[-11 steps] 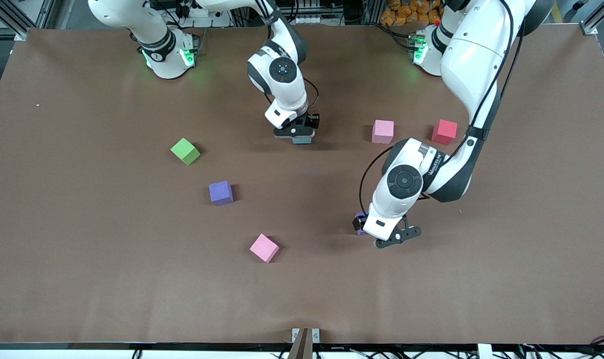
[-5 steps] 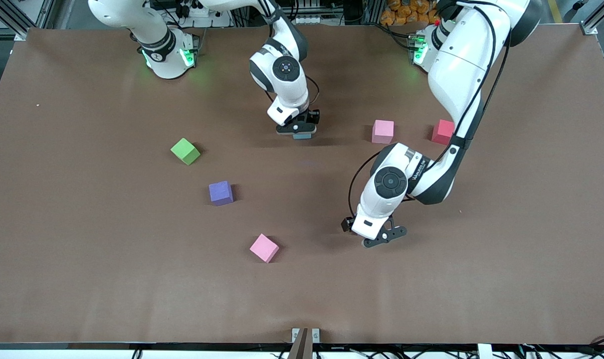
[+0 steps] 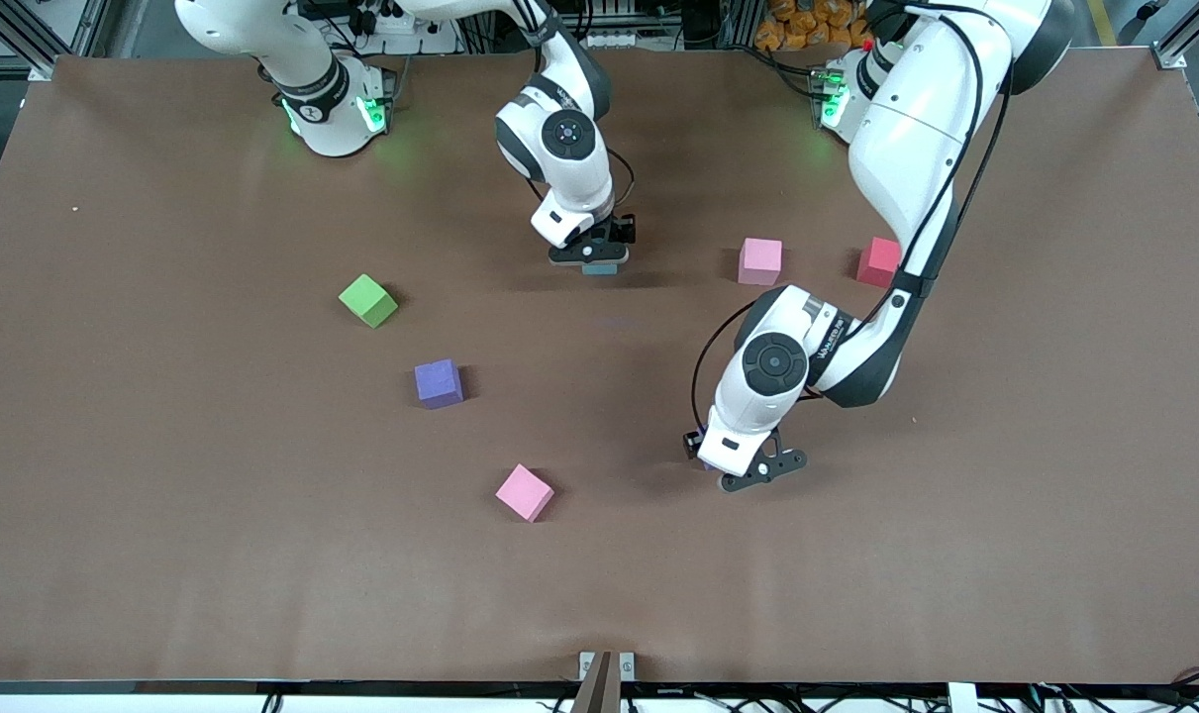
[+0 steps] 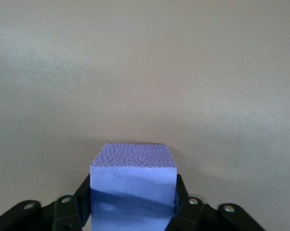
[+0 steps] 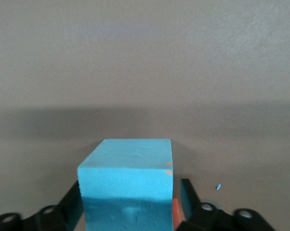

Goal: Arrange blocks into number 1

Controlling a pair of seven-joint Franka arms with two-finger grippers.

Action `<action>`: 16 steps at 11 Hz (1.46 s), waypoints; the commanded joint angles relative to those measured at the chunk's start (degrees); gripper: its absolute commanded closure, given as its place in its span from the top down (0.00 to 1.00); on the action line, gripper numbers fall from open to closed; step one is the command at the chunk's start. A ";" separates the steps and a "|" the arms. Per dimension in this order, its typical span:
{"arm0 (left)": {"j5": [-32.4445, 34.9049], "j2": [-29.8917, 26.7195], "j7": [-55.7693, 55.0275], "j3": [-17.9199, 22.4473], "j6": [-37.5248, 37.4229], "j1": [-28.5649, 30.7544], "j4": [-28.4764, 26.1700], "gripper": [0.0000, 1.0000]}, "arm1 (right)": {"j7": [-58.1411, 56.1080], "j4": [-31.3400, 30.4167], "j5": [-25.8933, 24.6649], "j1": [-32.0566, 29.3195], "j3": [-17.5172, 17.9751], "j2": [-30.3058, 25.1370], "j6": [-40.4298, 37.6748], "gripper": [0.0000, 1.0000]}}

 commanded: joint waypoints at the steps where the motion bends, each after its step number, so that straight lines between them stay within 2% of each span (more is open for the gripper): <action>1: 1.36 0.11 -0.98 -0.04 0.10 -0.18 0.89 0.00 | -1.10 -3.05 1.06 -4.04 0.25 -7.81 -4.00 1.00; 3: 0.66 -1.74 -1.86 -0.83 -4.18 -2.36 0.89 0.00 | -4.33 -4.72 0.70 -10.36 1.04 -12.65 -6.91 1.00; 4: 0.65 -2.53 -3.51 -0.83 -6.47 -4.64 0.90 0.00 | -9.23 -4.99 0.70 -14.57 1.04 -13.19 -7.26 1.00; 7: 0.57 -2.98 -7.74 -2.93 -8.25 -10.09 0.55 0.00 | -28.91 -3.85 0.62 -28.37 1.04 -12.41 -8.94 1.00; 9: 0.57 -2.89 -9.59 -4.42 -12.01 -13.87 0.46 0.00 | -36.58 -0.96 0.62 -35.50 1.04 -11.01 -9.03 1.00; 10: -0.22 -3.15 -10.12 -6.78 -15.17 -14.24 -0.76 0.00 | -40.09 0.19 0.62 -37.88 1.04 -9.61 -9.03 1.00; 11: -0.49 -3.24 -11.60 -9.42 -16.85 -13.89 -1.30 0.00 | -43.87 1.33 0.53 -39.82 1.04 -8.03 -9.03 1.00; 14: -0.49 -2.89 -12.58 -11.37 -17.22 -14.24 -1.48 0.00 | -47.07 6.08 0.53 -40.54 0.69 -1.88 -8.50 1.00; 16: -0.49 -2.89 -13.72 -11.73 -16.52 -14.85 -1.48 0.00 | -46.46 6.87 1.41 -39.75 0.78 -0.37 -7.62 1.00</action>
